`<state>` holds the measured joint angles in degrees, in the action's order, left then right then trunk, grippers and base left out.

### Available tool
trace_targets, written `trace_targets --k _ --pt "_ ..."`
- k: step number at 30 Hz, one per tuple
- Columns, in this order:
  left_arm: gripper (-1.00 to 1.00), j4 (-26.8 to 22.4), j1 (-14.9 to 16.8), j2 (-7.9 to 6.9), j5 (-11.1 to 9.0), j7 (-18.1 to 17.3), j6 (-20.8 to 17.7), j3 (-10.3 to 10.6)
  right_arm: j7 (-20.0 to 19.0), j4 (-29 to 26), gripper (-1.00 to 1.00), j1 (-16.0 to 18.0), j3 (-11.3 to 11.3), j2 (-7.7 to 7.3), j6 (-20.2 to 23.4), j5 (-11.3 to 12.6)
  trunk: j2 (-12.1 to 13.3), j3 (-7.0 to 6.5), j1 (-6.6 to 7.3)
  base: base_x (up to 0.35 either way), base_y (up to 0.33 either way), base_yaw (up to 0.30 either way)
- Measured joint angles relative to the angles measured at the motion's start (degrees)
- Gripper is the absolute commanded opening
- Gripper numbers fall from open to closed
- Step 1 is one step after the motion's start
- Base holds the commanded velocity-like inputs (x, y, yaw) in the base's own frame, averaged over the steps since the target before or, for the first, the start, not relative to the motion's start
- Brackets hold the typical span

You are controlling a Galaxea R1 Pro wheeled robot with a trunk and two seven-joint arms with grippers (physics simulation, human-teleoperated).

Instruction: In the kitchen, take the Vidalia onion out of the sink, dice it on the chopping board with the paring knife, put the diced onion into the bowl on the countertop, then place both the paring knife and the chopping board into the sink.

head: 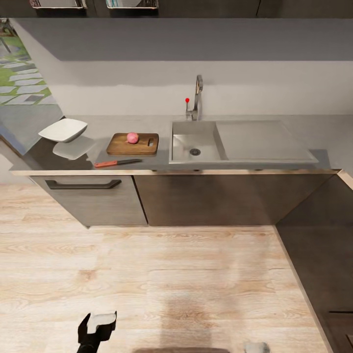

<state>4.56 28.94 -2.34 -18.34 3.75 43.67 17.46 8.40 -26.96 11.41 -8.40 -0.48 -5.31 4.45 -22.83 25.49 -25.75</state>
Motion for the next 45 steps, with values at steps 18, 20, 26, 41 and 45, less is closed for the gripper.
trace_targets --k 18,20,26,41,45 --pt "1.0 -0.18 -4.33 2.34 0.33 16.42 8.32 0.01 -6.48 7.28 1.0 1.13 0.14 -1.85 -15.91 -2.13 0.0 -0.01 -0.01 0.0 0.0 0.0" --pt "1.0 -0.19 -4.33 2.38 0.32 16.42 7.63 -0.01 -6.49 7.38 1.0 1.13 0.13 -1.95 -15.94 -2.1 0.0 -0.01 -0.01 0.0 0.0 0.0" --pt "1.0 -0.2 -4.35 2.58 0.33 16.47 6.88 0.05 -6.44 7.47 1.0 1.13 0.06 -2.02 -15.98 -2.07 0.0 -0.01 -0.01 0.0 0.0 0.0" --pt "1.0 -0.18 -4.32 2.66 0.31 16.48 6.55 0.04 -6.42 7.6 1.0 1.13 0.09 -2.03 -16.05 -2.07 0.0 -0.01 0.0 0.058 0.146 0.0" --pt "1.0 -0.24 -4.34 2.63 0.3 16.48 6.3 0.0 -6.42 7.61 1.0 1.13 0.09 -2.02 -16.05 -2.07 0.0 -0.01 -0.01 0.013 0.285 0.0"
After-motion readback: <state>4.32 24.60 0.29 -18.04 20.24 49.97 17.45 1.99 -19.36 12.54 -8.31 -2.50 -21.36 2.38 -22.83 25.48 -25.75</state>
